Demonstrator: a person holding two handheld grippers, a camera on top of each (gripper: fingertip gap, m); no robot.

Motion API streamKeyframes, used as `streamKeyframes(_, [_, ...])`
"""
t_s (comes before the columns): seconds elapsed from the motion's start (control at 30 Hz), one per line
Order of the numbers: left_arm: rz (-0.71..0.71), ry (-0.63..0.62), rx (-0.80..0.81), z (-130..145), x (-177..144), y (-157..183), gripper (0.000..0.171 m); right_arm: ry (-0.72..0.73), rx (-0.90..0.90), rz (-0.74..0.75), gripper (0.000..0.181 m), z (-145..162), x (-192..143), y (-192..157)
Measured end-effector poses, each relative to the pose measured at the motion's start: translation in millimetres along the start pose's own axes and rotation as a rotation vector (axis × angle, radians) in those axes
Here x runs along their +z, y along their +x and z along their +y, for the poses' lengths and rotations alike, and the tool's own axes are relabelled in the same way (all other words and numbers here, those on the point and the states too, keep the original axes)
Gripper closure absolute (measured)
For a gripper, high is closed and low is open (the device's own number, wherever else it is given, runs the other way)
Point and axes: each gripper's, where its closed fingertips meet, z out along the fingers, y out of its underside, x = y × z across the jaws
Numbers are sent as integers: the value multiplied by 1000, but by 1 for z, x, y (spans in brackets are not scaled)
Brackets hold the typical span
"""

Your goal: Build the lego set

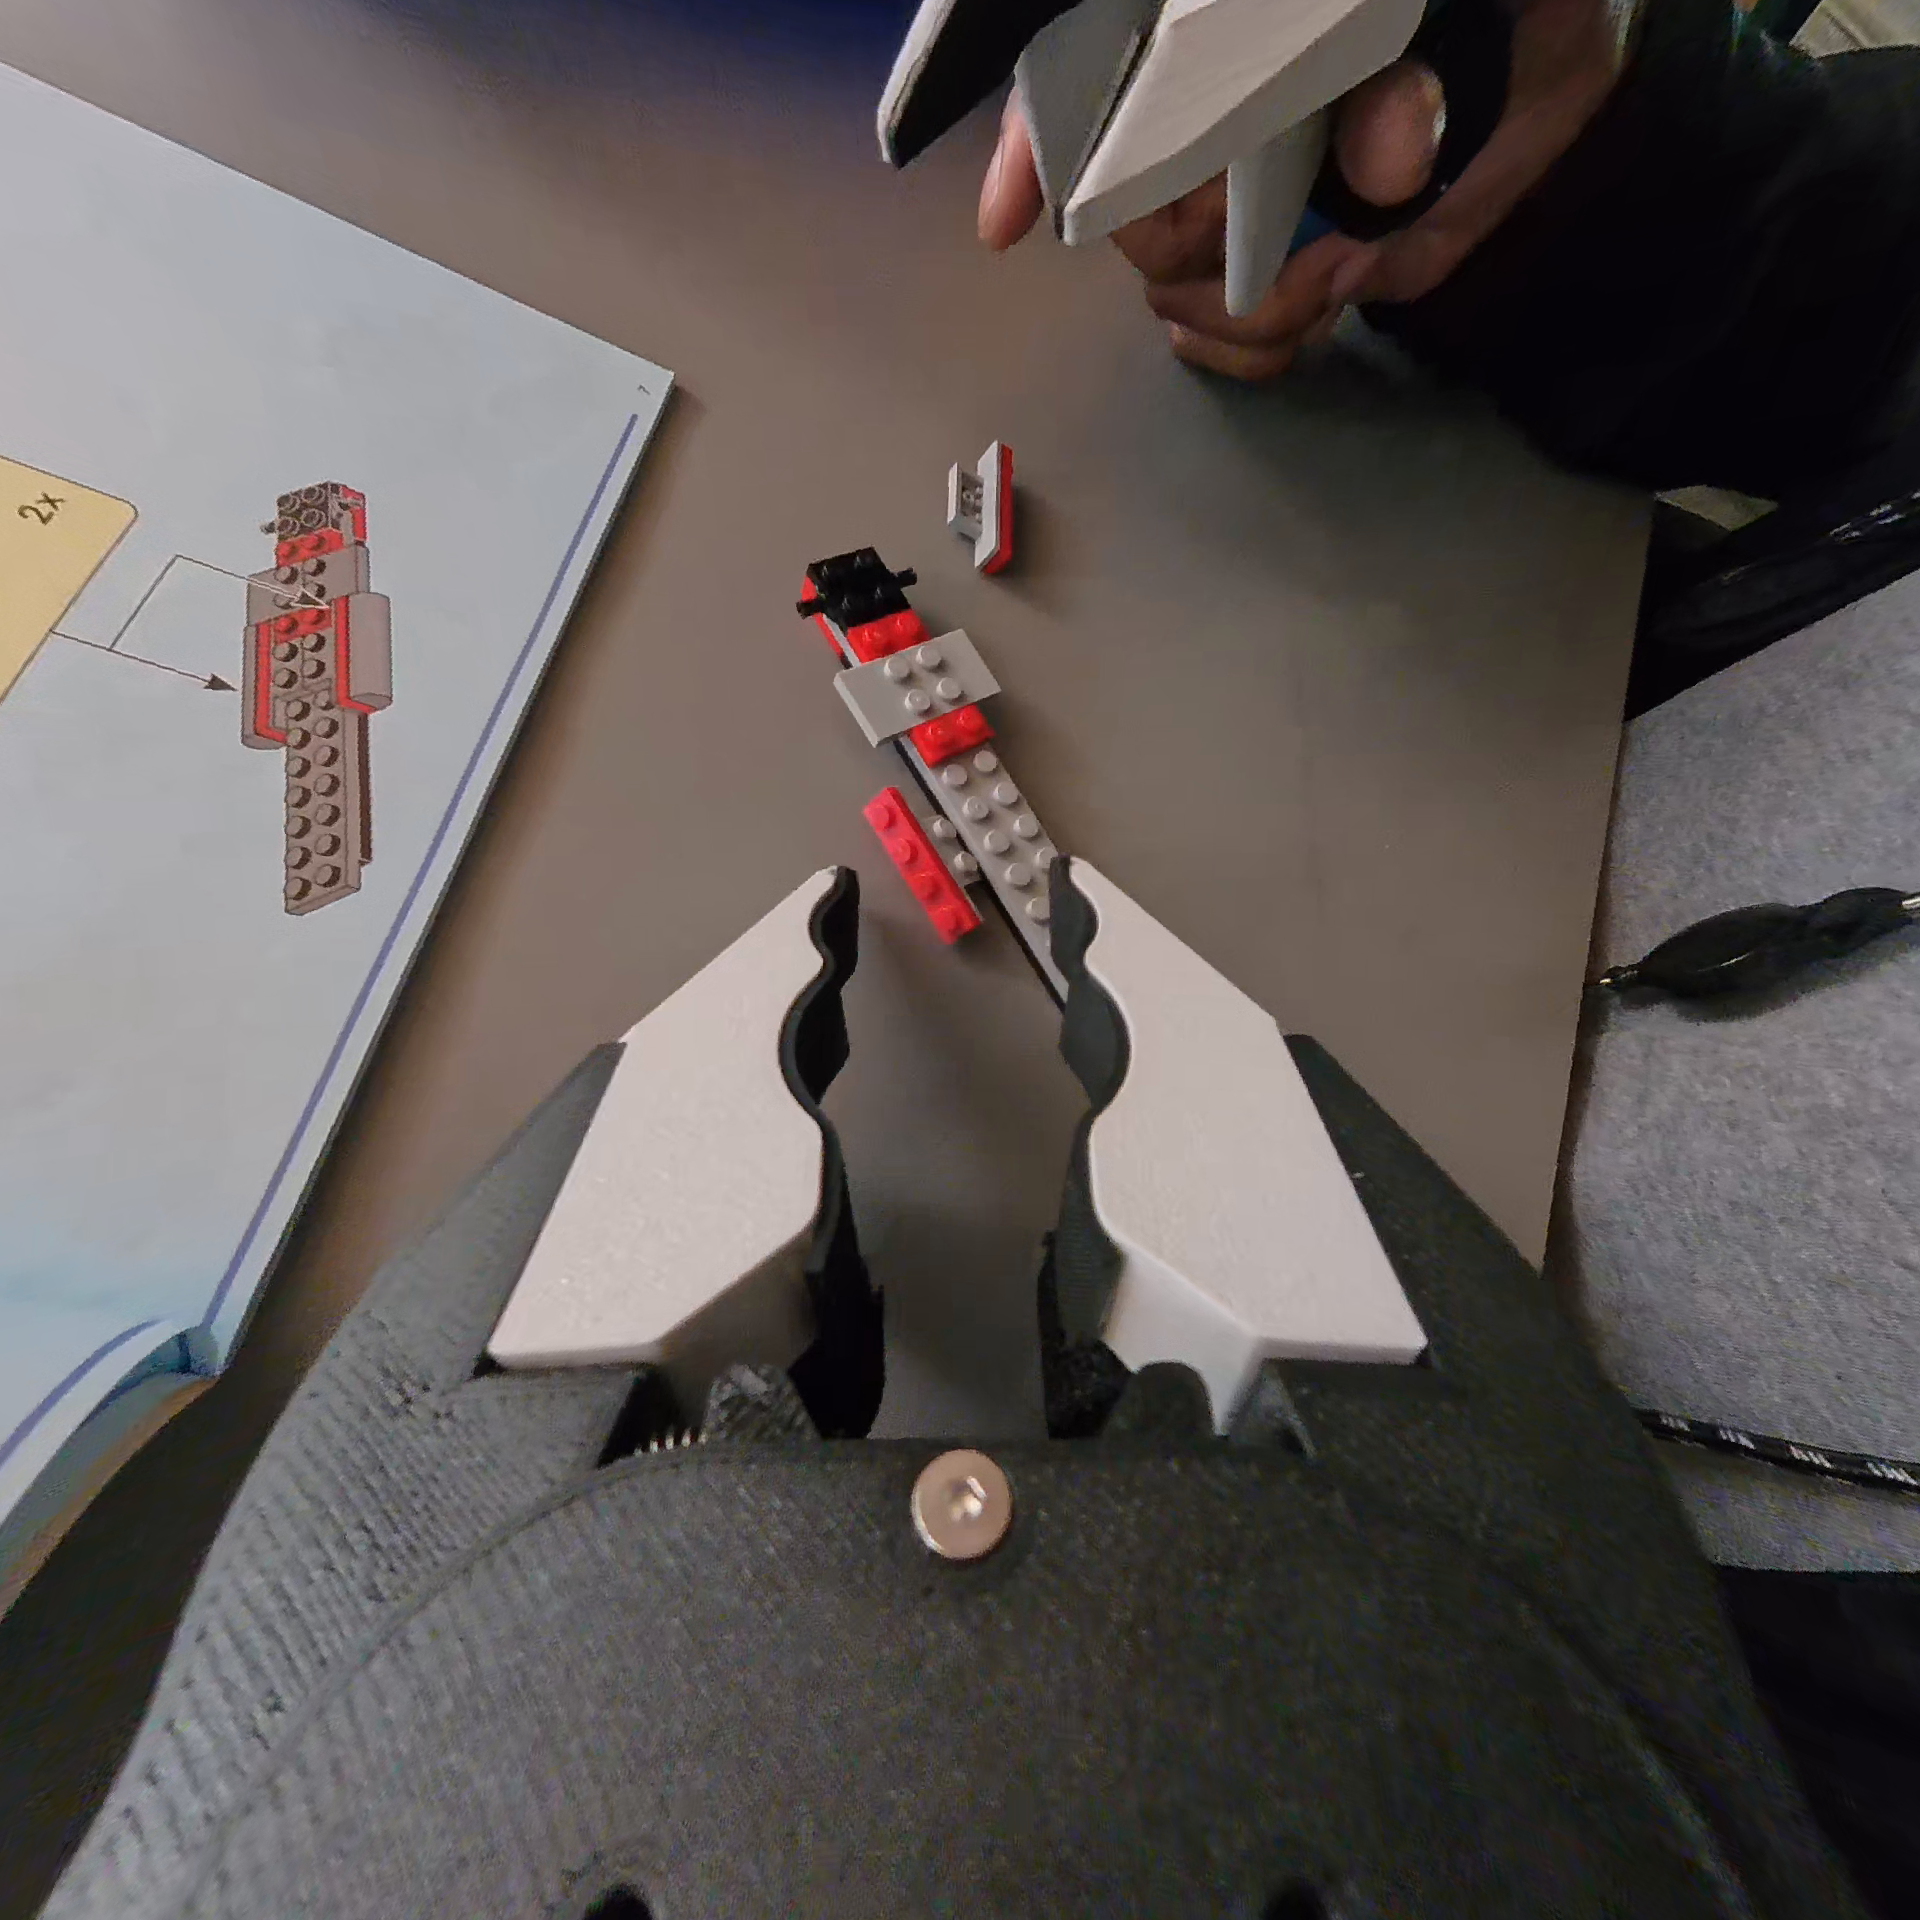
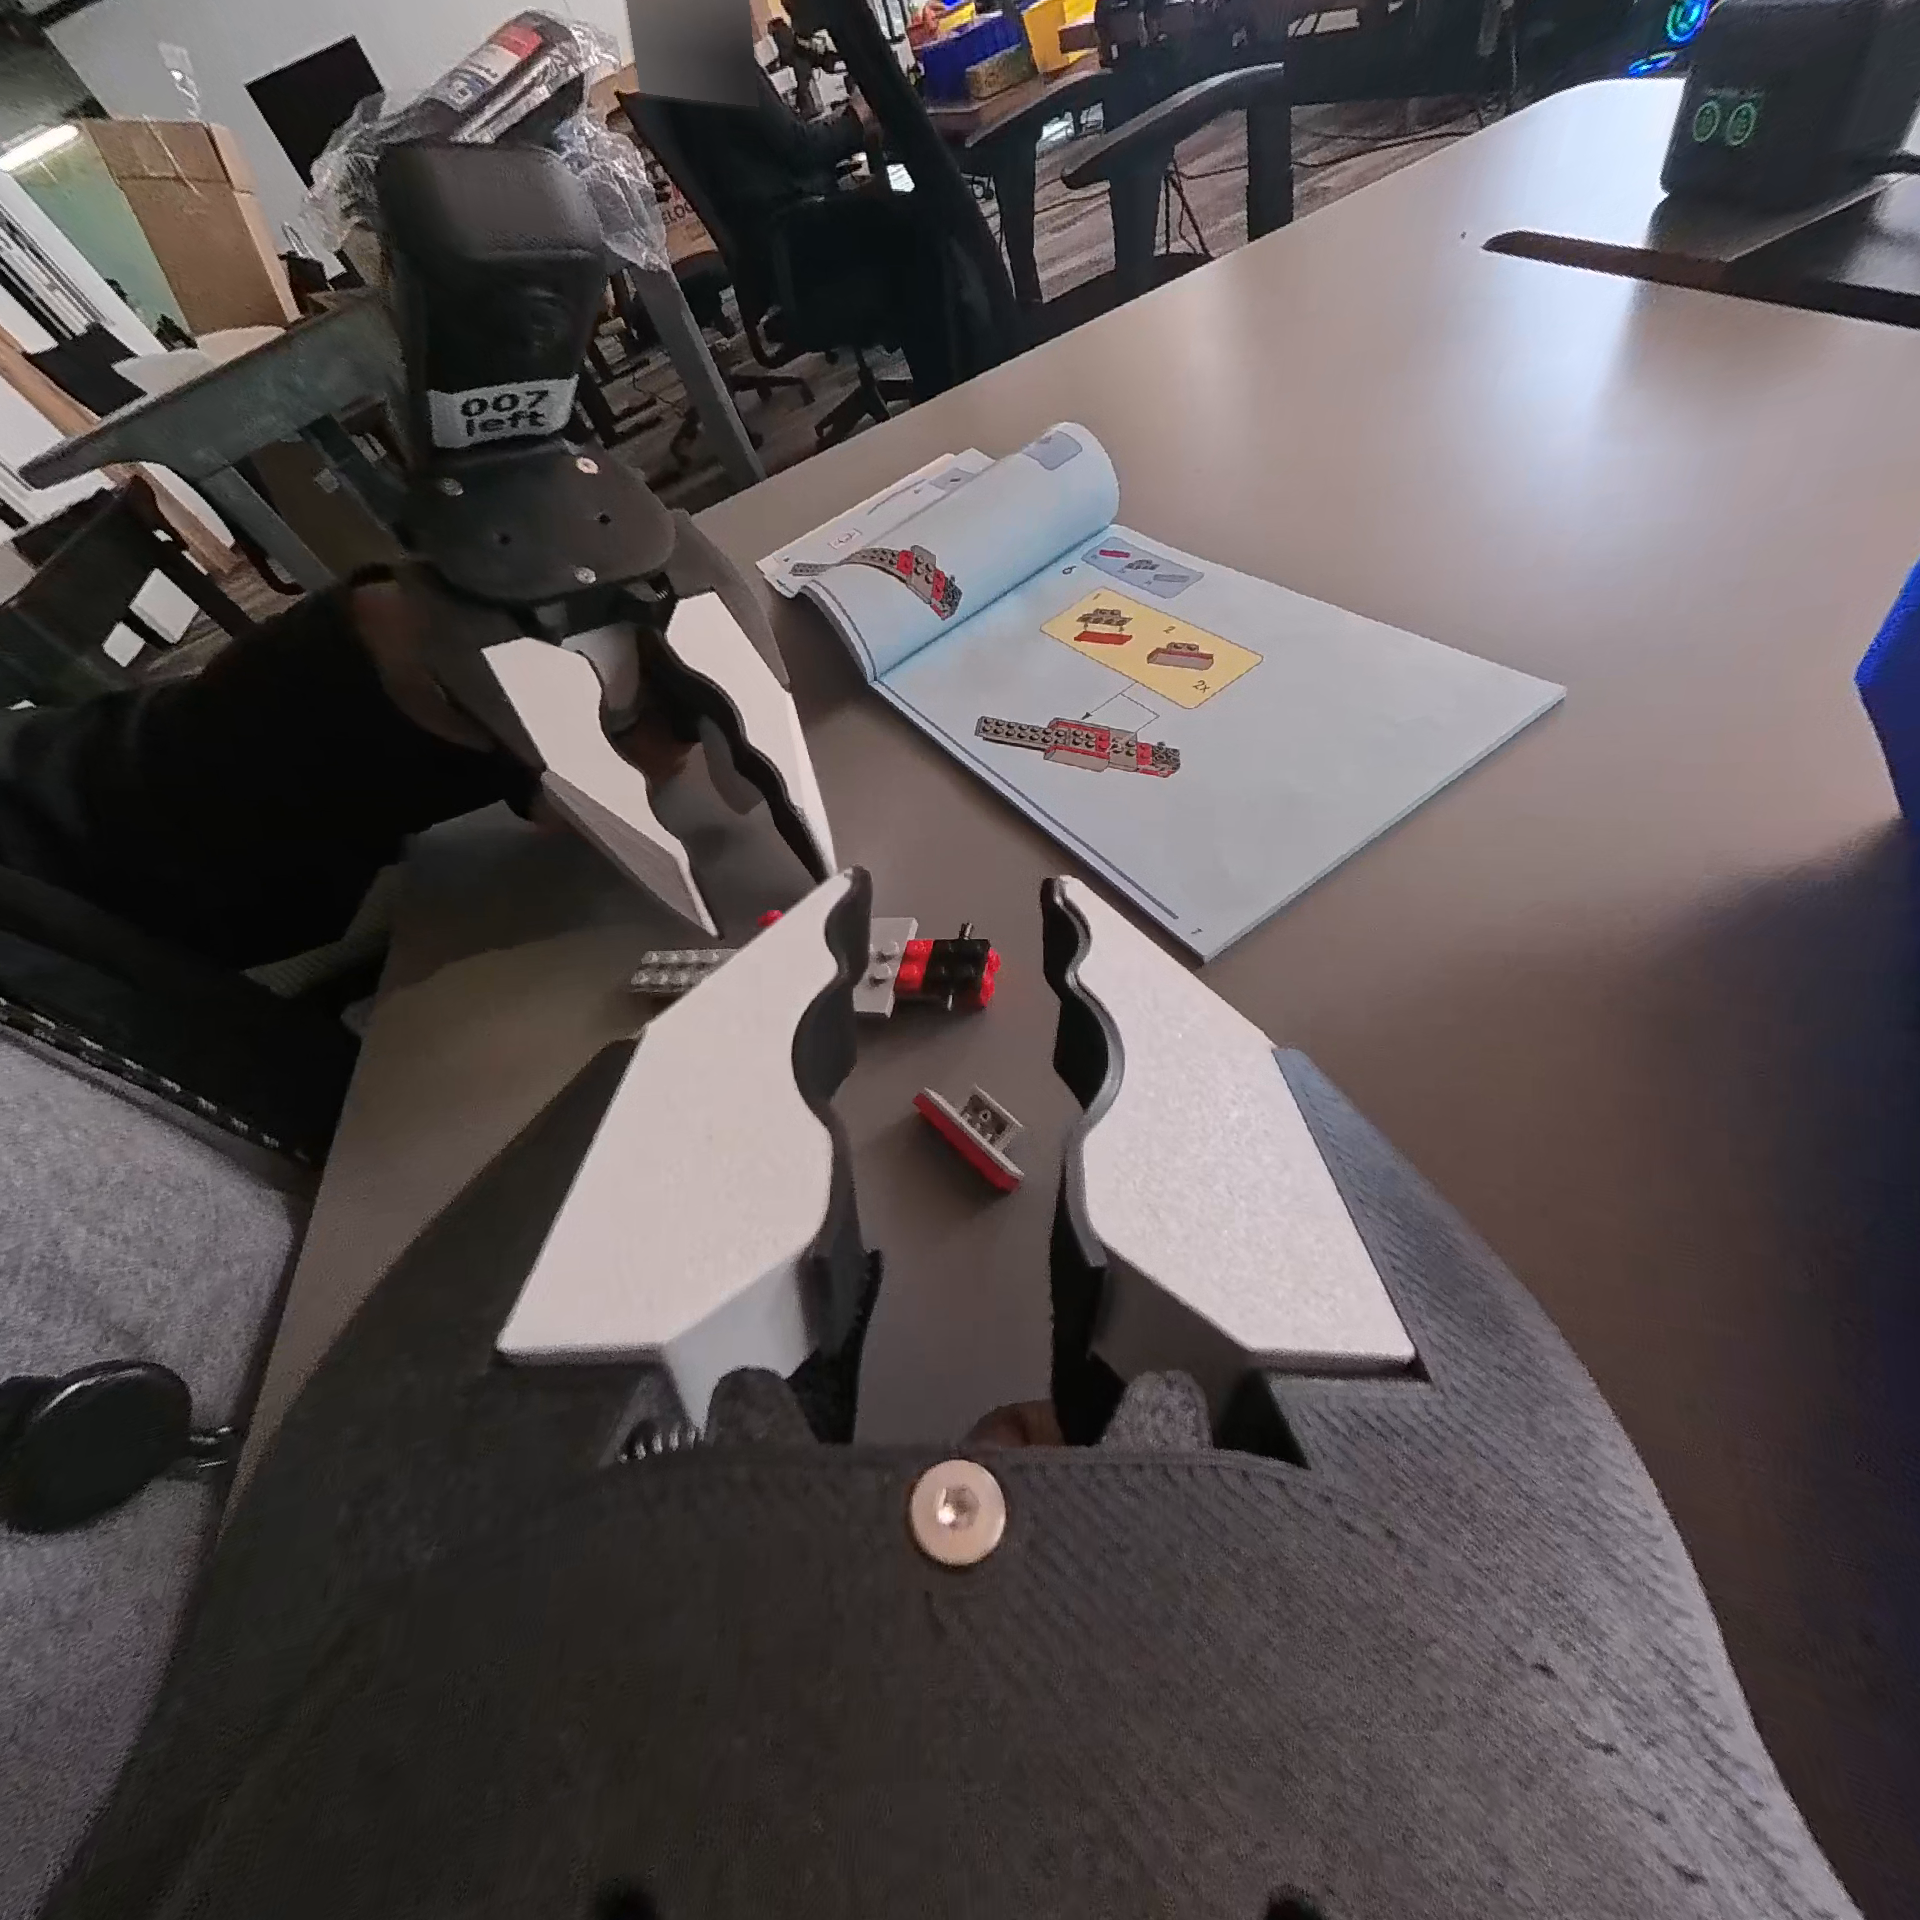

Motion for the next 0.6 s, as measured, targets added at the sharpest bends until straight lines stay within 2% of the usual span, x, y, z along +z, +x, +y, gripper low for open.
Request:
streamKeyframes(0.13, [-8, 3, -5, -1, 1, 0, 135, 5, -2, 0, 144, 0, -5, 2])
streamKeyframes(0.23, [-1, 60, -14, -11, 0, 2, 136, 13, -23, 1, 144, 0, -10, 1])
streamKeyframes(0.47, [-6, 285, 18, -58, -7, 3, 135, 88, -51, 26, 143, -10, -32, 1])
streamKeyframes(0.6, [-16, 363, 48, -88, -5, 0, 132, 87, -55, 52, 143, -6, -44, 5])
